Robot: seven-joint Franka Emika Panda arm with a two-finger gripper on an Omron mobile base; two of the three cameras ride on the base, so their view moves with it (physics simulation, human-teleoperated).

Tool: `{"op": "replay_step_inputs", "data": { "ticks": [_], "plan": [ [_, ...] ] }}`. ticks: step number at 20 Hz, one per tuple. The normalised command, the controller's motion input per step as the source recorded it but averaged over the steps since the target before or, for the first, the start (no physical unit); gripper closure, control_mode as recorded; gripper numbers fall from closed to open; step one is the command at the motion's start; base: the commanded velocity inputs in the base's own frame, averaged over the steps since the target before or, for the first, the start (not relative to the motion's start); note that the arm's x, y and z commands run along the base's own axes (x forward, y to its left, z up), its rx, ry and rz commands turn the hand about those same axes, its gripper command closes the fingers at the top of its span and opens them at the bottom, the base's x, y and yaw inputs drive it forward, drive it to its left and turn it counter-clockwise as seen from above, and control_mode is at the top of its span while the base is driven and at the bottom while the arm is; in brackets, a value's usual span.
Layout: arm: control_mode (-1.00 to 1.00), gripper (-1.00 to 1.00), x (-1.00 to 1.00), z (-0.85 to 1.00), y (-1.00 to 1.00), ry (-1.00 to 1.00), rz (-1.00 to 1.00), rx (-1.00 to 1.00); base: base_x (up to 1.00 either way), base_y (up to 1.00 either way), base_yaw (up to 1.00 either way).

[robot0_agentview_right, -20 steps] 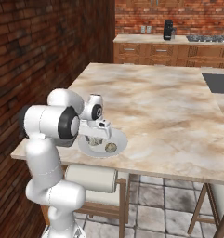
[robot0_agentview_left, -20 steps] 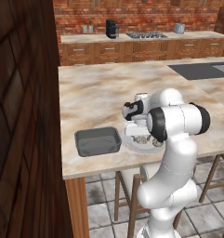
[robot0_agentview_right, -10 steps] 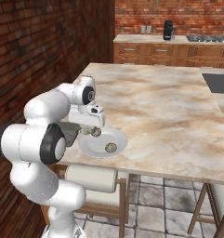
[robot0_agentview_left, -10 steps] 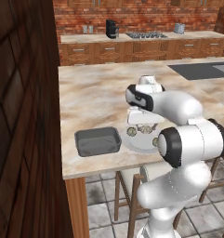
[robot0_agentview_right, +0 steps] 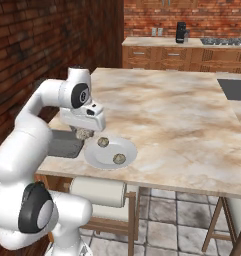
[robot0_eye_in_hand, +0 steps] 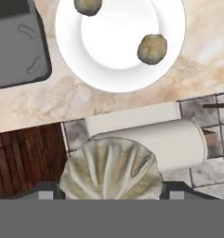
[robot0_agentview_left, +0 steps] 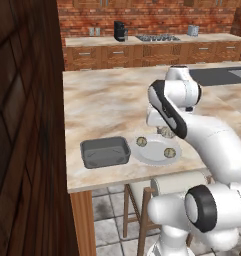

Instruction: Place two dumplings into each of the tupperware containers and then place the containers in the fridge.

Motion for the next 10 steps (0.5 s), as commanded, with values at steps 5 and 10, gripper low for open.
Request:
{"op": "replay_step_inputs", "data": {
  "ticks": [5, 10],
  "plan": [
    [-1.0, 1.0, -0.53, 0.36, 0.05, -0.04, 0.05, 0.01, 0.0, 0.0, 0.0],
    [1.0, 1.0, -0.06, 0.07, 0.0, 0.0, 0.14, 0.0, -0.05, 0.0, 0.03]
  ]
}}
